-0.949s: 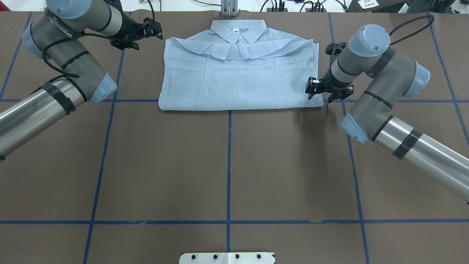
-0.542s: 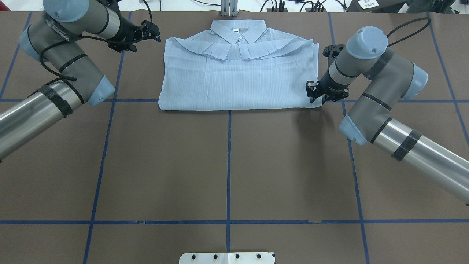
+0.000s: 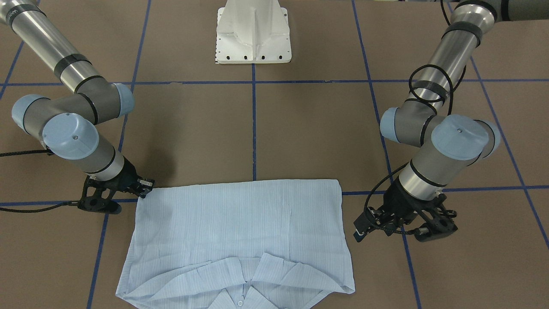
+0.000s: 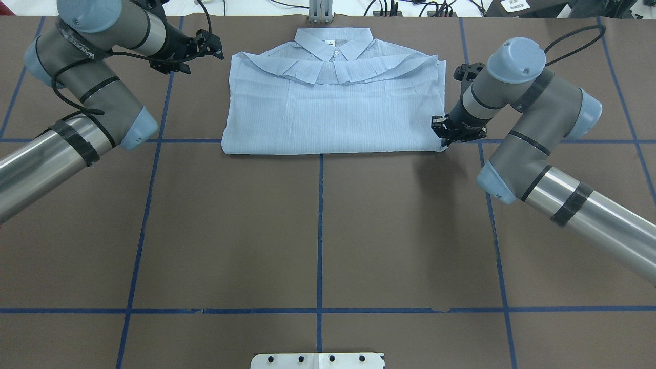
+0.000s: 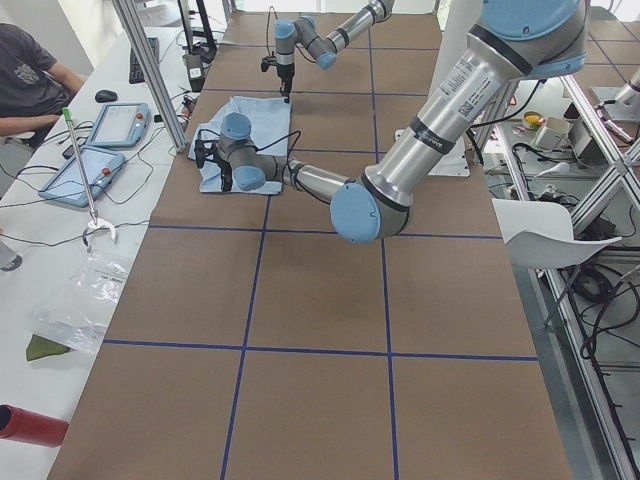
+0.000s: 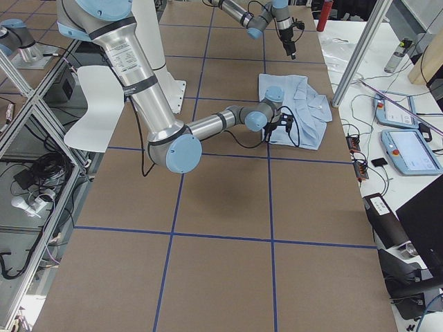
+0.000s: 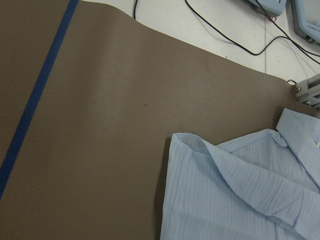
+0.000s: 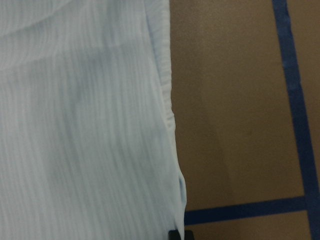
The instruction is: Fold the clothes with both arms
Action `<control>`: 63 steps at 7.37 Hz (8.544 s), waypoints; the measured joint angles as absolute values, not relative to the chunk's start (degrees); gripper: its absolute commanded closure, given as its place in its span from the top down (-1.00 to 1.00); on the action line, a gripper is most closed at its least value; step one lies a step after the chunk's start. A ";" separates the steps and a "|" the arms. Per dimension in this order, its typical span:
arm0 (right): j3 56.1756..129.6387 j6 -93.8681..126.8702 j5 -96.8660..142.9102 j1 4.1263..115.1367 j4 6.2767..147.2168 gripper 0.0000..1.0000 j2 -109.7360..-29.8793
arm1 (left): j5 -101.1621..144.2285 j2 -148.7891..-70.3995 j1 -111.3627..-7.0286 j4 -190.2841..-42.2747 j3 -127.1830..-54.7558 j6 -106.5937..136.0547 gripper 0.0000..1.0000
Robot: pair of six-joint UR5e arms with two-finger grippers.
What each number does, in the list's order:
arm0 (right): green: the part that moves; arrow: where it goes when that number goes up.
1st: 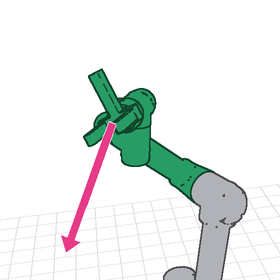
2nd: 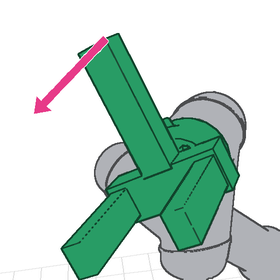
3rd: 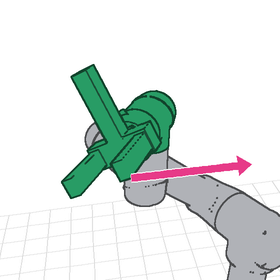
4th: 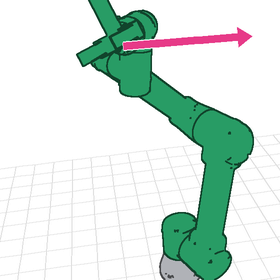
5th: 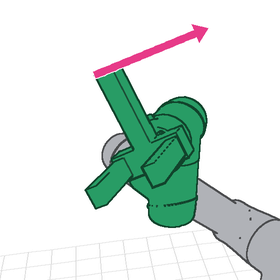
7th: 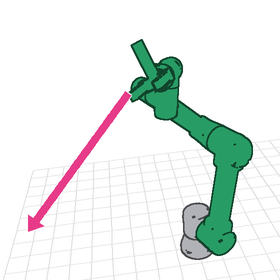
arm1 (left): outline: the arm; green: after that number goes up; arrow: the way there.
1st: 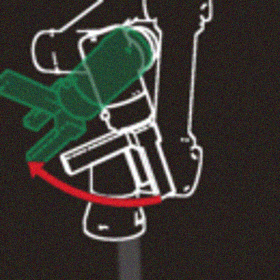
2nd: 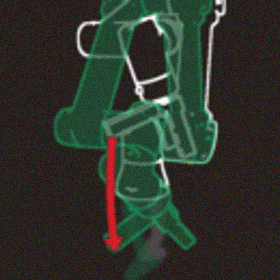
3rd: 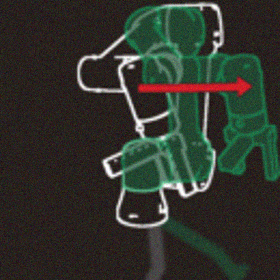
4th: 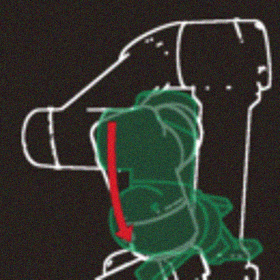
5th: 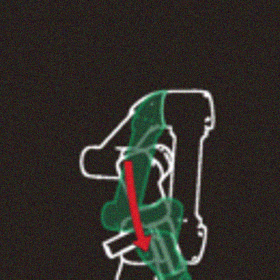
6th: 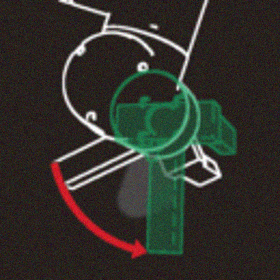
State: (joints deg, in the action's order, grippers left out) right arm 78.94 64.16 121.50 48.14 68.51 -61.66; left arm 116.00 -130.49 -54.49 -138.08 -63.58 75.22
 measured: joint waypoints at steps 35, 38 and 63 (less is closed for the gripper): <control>114.34 44.88 121.58 44.29 92.14 1.00 -71.15 | 95.11 -131.99 -25.31 -104.31 -83.73 100.05 0.05; 114.40 45.00 121.86 44.46 92.19 1.00 -71.11 | 95.34 -131.99 -25.24 -103.93 -84.06 99.89 -0.35; 114.02 51.93 122.43 43.88 91.19 1.00 -70.15 | 90.40 -146.73 -42.73 -138.34 -47.32 74.05 1.00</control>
